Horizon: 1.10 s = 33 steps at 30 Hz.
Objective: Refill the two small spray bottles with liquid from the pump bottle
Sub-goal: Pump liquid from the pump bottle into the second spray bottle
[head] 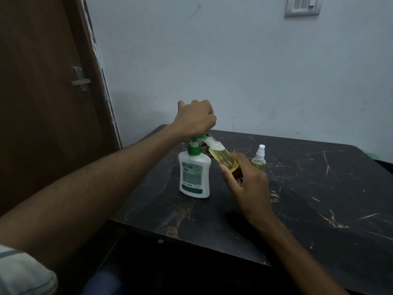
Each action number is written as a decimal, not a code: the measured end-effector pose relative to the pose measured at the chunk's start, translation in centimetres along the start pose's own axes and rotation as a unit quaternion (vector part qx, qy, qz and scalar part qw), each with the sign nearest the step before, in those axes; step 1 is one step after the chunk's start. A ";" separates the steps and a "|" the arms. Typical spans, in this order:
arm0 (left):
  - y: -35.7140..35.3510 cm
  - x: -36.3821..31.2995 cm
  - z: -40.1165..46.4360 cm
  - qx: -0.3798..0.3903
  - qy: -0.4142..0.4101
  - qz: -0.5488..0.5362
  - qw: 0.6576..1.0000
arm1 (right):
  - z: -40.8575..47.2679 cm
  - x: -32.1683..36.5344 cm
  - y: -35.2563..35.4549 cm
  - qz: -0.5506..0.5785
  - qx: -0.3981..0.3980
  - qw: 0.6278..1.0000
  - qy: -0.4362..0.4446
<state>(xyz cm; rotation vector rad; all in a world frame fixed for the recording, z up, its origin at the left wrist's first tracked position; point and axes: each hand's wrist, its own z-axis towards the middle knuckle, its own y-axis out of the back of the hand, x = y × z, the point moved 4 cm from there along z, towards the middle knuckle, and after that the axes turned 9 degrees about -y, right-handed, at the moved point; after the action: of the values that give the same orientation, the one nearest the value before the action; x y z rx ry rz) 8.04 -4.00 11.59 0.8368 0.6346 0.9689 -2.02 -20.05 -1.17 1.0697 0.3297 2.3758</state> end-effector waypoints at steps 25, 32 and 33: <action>0.9 0.2 0.1 -0.045 0.051 -0.025 0.997 | 0.1 -1.5 -0.8 0.037 0.045 0.997 -0.041; 1.0 0.4 0.0 -0.043 0.066 -0.048 0.996 | 0.3 -1.4 -1.0 0.029 0.067 0.996 -0.051; 1.0 0.4 0.0 -0.041 0.067 -0.053 0.996 | 0.3 -1.4 -1.0 0.029 0.070 0.996 -0.053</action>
<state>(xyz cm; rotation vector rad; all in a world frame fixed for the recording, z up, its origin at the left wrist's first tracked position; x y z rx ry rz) 7.78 -3.36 12.35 0.6627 0.7409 0.9544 -0.69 -19.93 -2.27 1.2801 0.4371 2.3649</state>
